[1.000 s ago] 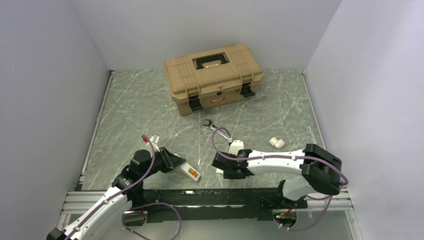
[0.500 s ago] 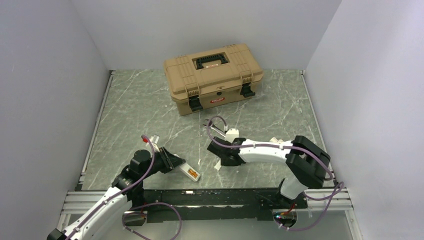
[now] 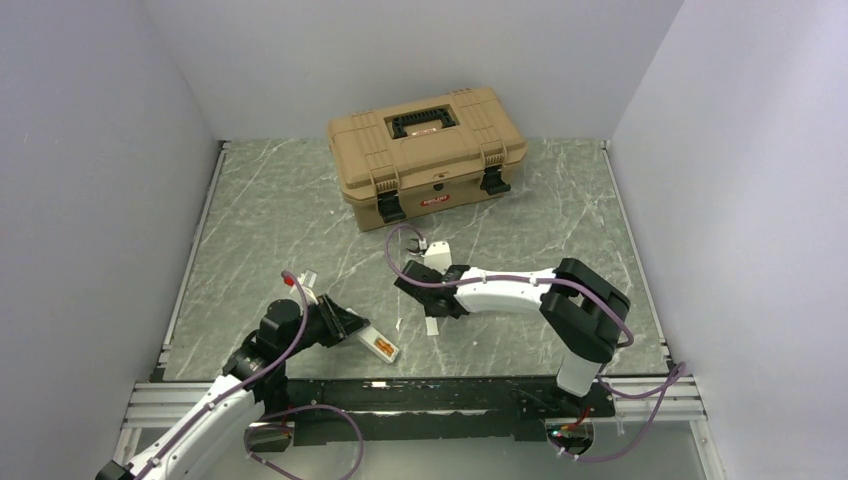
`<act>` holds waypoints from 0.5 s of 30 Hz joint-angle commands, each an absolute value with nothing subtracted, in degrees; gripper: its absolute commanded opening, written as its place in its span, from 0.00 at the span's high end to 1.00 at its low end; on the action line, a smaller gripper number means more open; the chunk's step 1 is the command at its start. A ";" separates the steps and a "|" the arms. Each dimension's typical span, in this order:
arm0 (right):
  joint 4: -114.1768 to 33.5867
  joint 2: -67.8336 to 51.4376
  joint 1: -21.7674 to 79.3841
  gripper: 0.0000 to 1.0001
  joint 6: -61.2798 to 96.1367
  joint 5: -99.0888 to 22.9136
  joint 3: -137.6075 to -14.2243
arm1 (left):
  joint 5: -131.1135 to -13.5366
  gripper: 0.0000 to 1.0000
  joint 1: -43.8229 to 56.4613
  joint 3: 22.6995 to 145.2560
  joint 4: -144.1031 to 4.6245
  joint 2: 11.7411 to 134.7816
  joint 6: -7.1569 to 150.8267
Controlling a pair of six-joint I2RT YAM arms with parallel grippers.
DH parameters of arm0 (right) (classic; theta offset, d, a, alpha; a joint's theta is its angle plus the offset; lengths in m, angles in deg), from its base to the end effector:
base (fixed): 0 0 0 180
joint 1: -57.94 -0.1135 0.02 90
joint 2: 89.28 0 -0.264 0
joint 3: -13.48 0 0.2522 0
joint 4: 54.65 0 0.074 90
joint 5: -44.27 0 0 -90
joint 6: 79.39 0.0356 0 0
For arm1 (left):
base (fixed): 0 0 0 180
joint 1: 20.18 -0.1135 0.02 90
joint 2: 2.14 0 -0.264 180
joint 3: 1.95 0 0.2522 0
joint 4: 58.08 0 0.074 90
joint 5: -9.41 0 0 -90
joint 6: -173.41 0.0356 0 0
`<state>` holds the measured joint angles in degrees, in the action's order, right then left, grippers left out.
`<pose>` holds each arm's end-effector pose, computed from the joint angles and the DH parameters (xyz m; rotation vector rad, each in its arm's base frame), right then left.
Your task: Load the batteries into the remote control
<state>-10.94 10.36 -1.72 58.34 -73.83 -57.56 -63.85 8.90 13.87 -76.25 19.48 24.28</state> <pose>0.1749 0.2657 0.1526 -0.1674 2.5645 -0.0585 0.1036 -0.0694 0.1414 -0.3672 2.1791 -1.2272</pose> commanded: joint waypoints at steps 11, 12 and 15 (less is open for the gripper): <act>-20.87 11.31 -4.24 0.63 47.25 -60.08 -52.57 | -62.39 0.99 8.38 15.89 -75.61 17.92 25.36; -21.30 11.35 -4.61 0.63 46.95 -59.67 -52.65 | -62.39 0.99 8.34 15.93 -75.70 17.90 25.45; -22.43 11.47 -5.59 0.63 45.98 -57.81 -52.75 | -62.48 0.99 8.29 16.05 -76.03 17.81 25.58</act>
